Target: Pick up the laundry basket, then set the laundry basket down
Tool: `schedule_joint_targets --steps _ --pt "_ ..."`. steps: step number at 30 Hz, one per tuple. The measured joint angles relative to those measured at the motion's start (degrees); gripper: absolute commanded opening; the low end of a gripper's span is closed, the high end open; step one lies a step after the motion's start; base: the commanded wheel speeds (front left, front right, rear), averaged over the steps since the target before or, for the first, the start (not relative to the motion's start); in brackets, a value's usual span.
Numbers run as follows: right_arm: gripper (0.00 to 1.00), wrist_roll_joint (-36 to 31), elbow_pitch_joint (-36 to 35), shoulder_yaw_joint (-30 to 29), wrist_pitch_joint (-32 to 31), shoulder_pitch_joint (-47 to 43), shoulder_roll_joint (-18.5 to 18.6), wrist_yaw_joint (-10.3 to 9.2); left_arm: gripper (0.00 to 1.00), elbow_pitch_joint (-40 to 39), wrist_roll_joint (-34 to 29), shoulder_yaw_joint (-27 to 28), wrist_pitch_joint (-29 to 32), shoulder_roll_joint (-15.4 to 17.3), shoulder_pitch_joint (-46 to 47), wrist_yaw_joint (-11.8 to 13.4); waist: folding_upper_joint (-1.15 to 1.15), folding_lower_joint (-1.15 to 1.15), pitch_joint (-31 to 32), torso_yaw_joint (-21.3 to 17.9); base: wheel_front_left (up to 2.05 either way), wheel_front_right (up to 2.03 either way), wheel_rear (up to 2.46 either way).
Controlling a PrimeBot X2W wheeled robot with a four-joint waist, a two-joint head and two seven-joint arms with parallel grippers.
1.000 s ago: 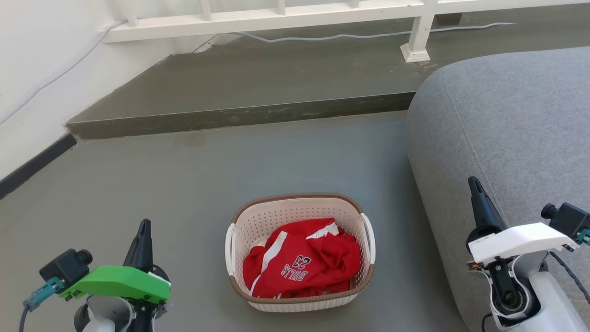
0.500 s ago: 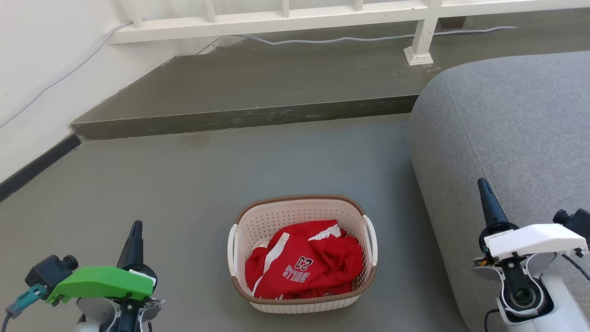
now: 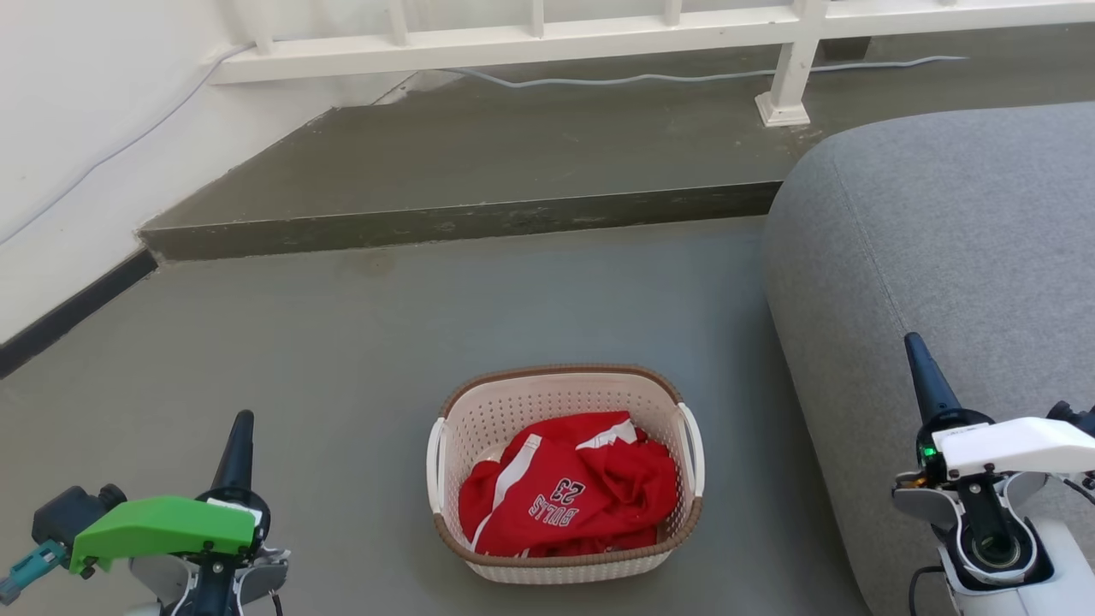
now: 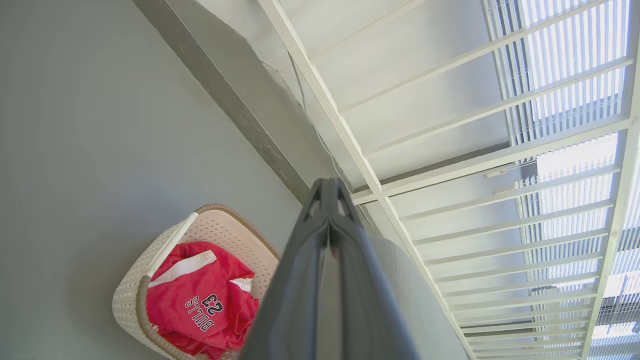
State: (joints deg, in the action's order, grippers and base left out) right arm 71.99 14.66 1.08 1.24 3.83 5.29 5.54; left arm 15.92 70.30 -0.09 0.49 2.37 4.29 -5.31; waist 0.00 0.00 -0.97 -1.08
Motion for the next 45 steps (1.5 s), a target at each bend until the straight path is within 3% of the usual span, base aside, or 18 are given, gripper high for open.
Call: schedule_joint_targets --steps 31,45 --pt "0.00 21.5 1.2 -6.3 -5.4 0.1 -1.5 1.01 0.00 0.0 21.3 4.7 6.0 -0.1 0.0 -1.7 0.00 0.00 0.8 1.1 0.00 0.00 0.00" --pt "0.00 21.8 1.4 -6.4 -5.4 0.1 -1.5 1.01 0.00 0.0 21.4 4.9 6.0 -0.2 0.0 -1.7 0.00 0.00 0.8 1.1 0.00 0.00 0.00"
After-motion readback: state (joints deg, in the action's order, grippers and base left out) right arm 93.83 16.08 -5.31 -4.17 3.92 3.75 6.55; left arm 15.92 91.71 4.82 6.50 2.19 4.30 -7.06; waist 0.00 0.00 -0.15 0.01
